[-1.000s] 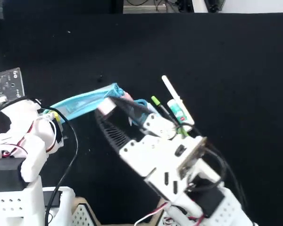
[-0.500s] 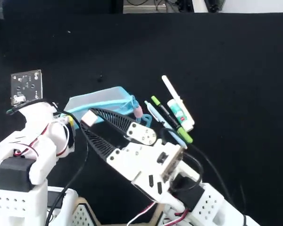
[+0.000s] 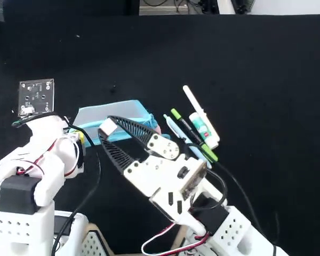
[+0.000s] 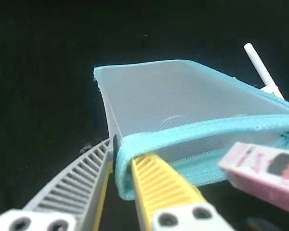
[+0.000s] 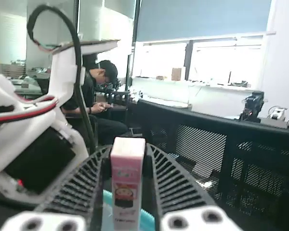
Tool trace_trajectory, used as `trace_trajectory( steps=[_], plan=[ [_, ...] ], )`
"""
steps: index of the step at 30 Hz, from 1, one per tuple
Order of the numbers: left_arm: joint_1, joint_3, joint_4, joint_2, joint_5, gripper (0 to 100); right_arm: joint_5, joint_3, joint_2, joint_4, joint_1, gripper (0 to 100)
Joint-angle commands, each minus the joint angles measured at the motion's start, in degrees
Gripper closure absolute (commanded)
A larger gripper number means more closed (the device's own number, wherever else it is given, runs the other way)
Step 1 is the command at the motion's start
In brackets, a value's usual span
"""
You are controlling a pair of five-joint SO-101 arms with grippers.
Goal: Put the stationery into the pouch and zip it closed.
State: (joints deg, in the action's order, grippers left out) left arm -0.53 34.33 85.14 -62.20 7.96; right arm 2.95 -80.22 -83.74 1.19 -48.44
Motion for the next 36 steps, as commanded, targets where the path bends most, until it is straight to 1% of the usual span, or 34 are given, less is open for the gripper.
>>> trace_trajectory(
  steps=[1,9,15,18,22,24,27,30,36],
  plan=[
    [0.66,1.80,0.18,0.44,-0.26,97,-0.18,-0.92,-0.22,3.78,0.70,98.7],
    [0.66,1.80,0.18,0.44,-0.26,97,0.00,-7.08,-0.22,8.70,0.53,98.7],
    [0.66,1.71,-0.09,0.44,0.09,97,0.09,-4.97,-1.01,7.91,1.67,98.7],
    [0.57,1.27,-0.26,0.44,0.00,97,0.00,-0.40,-1.45,1.41,6.59,98.7],
    [0.57,-1.27,-0.35,0.44,0.09,97,-0.35,9.63,-1.19,-16.35,14.86,98.7],
    [0.57,-3.82,-0.09,0.44,0.18,97,-0.35,13.76,-1.19,-25.76,16.53,98.7],
    [0.04,-6.37,0.18,0.44,0.26,97,-0.35,17.45,-1.54,-35.52,18.02,98.7],
    [0.04,-7.60,0.18,0.44,0.26,97,-0.35,18.33,-1.45,-38.86,18.73,98.7],
    [0.04,-13.93,0.26,0.44,0.18,97,-0.35,18.59,-1.27,-39.21,19.16,98.7]
  ],
)
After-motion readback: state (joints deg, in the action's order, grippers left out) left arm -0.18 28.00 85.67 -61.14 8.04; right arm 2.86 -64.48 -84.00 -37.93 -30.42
